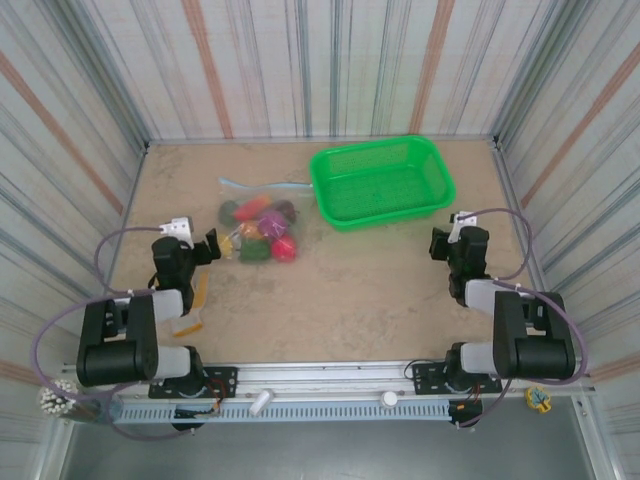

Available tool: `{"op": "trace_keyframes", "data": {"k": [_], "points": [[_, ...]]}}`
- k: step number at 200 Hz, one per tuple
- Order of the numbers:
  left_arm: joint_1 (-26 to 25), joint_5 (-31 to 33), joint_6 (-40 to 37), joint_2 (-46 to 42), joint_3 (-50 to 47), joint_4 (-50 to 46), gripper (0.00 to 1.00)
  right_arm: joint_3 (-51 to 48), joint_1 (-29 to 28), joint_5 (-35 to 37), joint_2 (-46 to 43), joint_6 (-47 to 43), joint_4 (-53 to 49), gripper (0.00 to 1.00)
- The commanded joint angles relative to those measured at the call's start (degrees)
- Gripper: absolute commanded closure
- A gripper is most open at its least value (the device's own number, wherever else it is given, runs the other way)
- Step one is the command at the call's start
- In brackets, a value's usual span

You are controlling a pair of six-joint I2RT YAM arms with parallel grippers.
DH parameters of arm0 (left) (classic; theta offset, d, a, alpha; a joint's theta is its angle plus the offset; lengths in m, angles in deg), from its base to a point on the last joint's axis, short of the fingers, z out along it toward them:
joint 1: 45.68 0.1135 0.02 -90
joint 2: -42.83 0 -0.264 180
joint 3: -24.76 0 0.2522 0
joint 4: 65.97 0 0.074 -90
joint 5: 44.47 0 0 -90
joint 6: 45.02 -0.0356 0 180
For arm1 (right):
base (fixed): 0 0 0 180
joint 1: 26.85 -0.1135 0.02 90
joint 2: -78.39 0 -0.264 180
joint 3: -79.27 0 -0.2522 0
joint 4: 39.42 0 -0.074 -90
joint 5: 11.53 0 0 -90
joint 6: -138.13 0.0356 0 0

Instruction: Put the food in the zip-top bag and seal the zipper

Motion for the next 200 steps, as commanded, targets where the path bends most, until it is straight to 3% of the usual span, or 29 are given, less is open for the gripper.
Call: {"op": "trace_keyframes", "data": {"k": [1,9,16,19,22,32,39,49,57,88,118,200], "points": [[-2.0,5.1,-1.2,3.9,-2.1,13.3,0.01,-3.6,3.2,-3.7,5.1,2.3,17.2,0.40],[-2.6,5.5,-1.8,6.5,-1.7,15.1,0.01,-4.8,3.4,-4.3,8.4,2.2,22.5,0.31],[-2.6,4.8,-2.7,9.1,-1.0,18.0,0.01,-5.1,3.1,-6.0,11.3,1.1,26.9,0.17],[-2.6,4.1,-3.0,9.4,-0.5,17.5,0.01,-4.8,2.8,-6.3,12.1,0.6,27.9,0.03],[-2.5,3.1,-3.1,9.1,0.3,15.7,0.01,-4.0,2.4,-6.2,12.4,0.2,27.2,0.00],[-3.4,2.6,-3.8,6.8,4.3,3.5,0.01,0.9,1.2,-5.3,10.4,-1.4,14.8,0.00],[-5.1,5.5,-4.9,8.4,7.0,1.7,0.01,3.9,0.1,-3.8,11.0,-1.9,9.3,0.00],[-7.7,9.2,-7.5,9.5,7.9,1.5,0.01,3.3,0.3,-2.2,11.7,-1.1,11.7,0.00],[-7.8,8.7,-7.2,8.2,8.0,-1.1,0.01,4.4,-0.2,0.7,11.0,-0.8,7.8,0.00],[-7.9,9.2,-7.3,8.7,8.1,-0.4,0.01,3.0,-2.4,5.0,11.4,-1.7,11.7,0.00],[-7.0,7.3,-7.0,8.7,8.6,-1.5,0.01,4.4,1.0,-2.0,11.5,-0.3,8.9,0.00],[-5.9,4.8,-6.7,9.1,9.2,-2.3,0.01,5.1,1.4,-2.7,12.0,-0.2,7.9,0.00]]}}
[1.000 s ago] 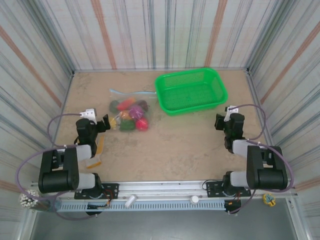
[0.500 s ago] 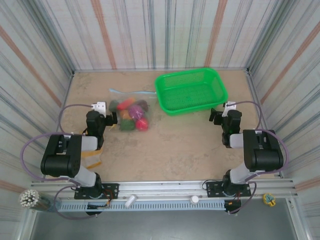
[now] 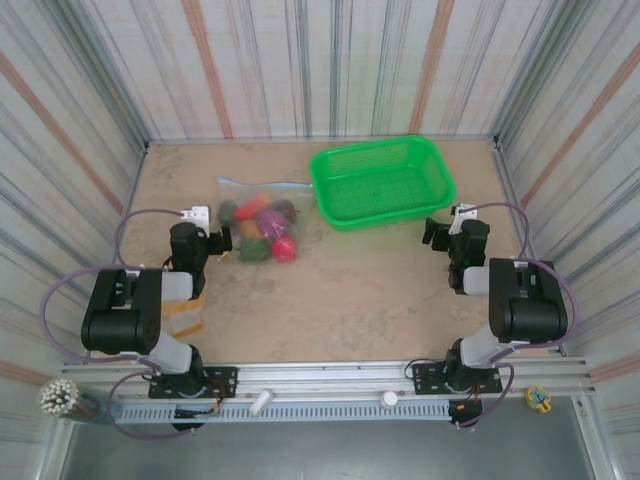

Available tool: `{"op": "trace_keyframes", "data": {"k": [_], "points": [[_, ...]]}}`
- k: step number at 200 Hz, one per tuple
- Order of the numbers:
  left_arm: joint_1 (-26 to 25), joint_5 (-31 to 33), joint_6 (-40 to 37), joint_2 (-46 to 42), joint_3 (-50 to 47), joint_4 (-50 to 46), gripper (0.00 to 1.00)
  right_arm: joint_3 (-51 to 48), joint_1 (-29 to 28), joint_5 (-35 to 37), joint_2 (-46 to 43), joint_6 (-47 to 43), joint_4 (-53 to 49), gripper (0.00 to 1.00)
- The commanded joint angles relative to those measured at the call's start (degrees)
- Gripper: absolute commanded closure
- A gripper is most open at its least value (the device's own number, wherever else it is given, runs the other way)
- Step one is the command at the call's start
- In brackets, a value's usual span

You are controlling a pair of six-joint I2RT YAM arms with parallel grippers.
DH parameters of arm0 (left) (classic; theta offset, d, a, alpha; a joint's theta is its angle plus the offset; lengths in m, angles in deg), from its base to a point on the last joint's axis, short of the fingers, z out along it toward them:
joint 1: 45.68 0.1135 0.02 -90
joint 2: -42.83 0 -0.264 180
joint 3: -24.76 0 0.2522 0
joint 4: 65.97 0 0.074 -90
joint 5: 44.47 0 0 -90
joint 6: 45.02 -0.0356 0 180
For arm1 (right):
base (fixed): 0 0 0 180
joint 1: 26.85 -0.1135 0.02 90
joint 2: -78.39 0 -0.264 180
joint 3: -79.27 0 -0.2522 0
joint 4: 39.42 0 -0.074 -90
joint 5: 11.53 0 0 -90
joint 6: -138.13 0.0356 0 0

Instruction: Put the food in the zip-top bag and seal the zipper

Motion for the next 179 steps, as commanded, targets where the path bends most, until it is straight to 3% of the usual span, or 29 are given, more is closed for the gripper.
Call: {"op": "trace_keyframes", "data": {"k": [1,96,130,179], "points": [[0.4,-0.8,-0.9,0.3,1.2,-0.3,0.01,1.3,0.1,-0.3,0.6,0.0,-0.9,0.00],[-0.1,0.2,-0.9,-0.1,0.6,0.4,0.01,0.4,-0.2,-0.4,0.0,0.1,0.2,0.00],[-0.8,1.0,-1.6,-0.3,0.4,0.8,0.01,-0.5,-2.8,4.6,-0.3,-1.3,1.5,0.00],[-0.8,0.8,-1.7,-0.4,0.2,0.9,0.01,0.0,-1.8,2.9,-0.3,-0.8,0.6,0.00]]}}
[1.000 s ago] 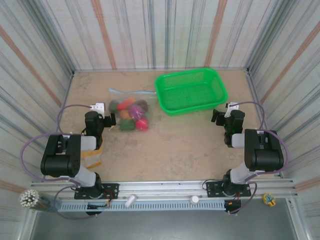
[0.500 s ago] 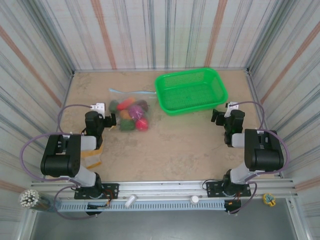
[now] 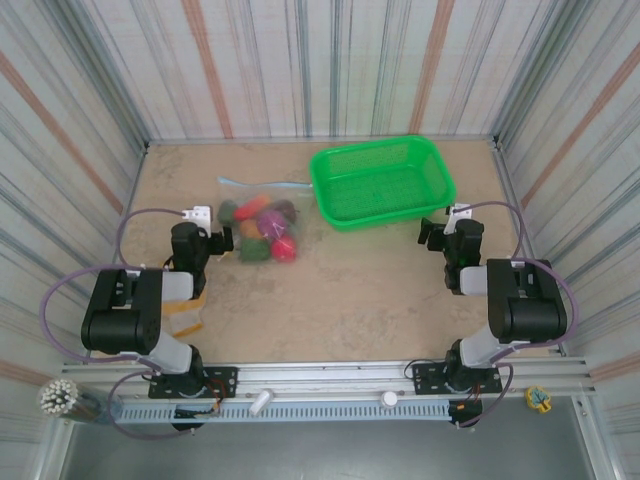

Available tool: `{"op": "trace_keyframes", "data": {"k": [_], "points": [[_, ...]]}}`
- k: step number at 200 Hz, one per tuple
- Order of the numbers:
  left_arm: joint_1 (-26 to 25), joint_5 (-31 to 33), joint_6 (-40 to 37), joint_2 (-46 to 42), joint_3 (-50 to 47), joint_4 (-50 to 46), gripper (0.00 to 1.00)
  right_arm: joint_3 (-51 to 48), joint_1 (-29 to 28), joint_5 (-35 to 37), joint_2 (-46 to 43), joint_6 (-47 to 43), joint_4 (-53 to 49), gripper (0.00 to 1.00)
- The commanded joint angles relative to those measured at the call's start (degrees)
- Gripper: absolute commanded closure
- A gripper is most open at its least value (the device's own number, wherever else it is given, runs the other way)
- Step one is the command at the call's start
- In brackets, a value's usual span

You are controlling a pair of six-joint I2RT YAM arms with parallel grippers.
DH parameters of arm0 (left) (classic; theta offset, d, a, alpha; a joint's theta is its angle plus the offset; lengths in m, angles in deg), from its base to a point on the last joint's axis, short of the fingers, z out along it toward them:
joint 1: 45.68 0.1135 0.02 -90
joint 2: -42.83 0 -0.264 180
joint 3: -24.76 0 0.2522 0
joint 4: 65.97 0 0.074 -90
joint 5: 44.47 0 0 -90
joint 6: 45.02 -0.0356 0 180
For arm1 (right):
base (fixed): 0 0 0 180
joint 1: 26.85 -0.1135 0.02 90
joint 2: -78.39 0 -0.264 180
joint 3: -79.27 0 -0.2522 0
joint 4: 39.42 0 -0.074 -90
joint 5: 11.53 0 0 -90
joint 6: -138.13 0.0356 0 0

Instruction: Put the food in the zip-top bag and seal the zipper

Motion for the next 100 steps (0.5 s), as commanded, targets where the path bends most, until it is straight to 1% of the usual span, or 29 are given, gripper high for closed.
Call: {"op": "trace_keyframes", "data": {"k": [1,18,100], "points": [[-0.2,0.9,-1.6,-0.4,0.1,1.0,0.01,0.0,0.1,0.9,-0.3,-0.8,0.4,0.00],[-0.2,1.0,-1.5,-0.4,0.2,1.0,0.01,-0.2,-0.5,1.9,-0.3,-1.0,0.7,0.00],[-0.3,1.0,-1.5,-0.2,0.5,0.7,0.01,0.2,0.2,0.6,-0.2,-0.7,0.2,0.00]]}}
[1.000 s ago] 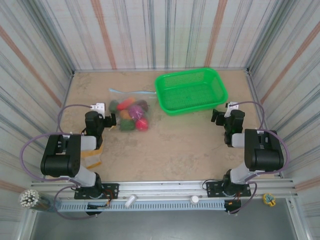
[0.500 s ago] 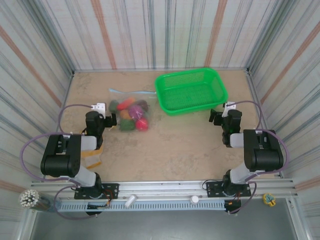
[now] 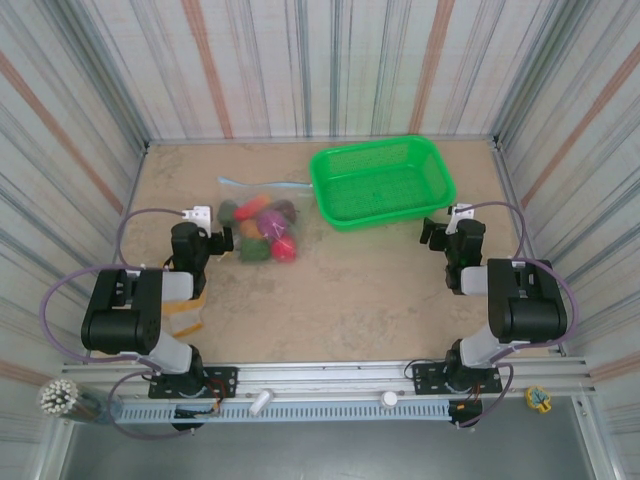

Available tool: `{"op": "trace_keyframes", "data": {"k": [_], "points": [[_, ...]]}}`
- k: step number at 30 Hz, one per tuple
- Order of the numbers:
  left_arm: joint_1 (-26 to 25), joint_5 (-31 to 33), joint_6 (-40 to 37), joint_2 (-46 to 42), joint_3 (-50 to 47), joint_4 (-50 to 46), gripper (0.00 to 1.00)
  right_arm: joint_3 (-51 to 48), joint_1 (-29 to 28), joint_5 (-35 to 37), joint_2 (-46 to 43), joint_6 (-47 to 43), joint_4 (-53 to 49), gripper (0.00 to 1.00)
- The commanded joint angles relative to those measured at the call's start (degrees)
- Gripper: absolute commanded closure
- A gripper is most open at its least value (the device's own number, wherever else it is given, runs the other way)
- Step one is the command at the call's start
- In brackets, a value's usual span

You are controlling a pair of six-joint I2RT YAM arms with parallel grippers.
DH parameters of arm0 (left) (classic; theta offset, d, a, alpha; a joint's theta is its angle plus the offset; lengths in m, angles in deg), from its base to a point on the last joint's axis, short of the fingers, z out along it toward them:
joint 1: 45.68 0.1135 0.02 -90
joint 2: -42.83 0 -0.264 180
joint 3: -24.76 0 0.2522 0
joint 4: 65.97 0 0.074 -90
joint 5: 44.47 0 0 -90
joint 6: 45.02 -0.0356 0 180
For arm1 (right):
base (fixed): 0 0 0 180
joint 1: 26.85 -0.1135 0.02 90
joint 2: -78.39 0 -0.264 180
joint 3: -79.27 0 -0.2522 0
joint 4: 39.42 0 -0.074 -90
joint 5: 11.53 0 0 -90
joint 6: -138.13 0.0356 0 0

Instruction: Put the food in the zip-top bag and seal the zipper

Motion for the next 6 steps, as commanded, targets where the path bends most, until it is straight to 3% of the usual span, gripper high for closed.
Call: {"op": "trace_keyframes", "data": {"k": [1,6], "points": [[-0.3,1.0,-1.4,-0.1,0.5,0.6,0.01,0.2,0.3,0.0,-0.2,-0.7,0.2,0.00],[0.2,-1.4,-1.9,-0.5,0.4,0.6,0.01,0.2,0.4,-0.1,-0.2,-0.7,0.2,0.00]]}}
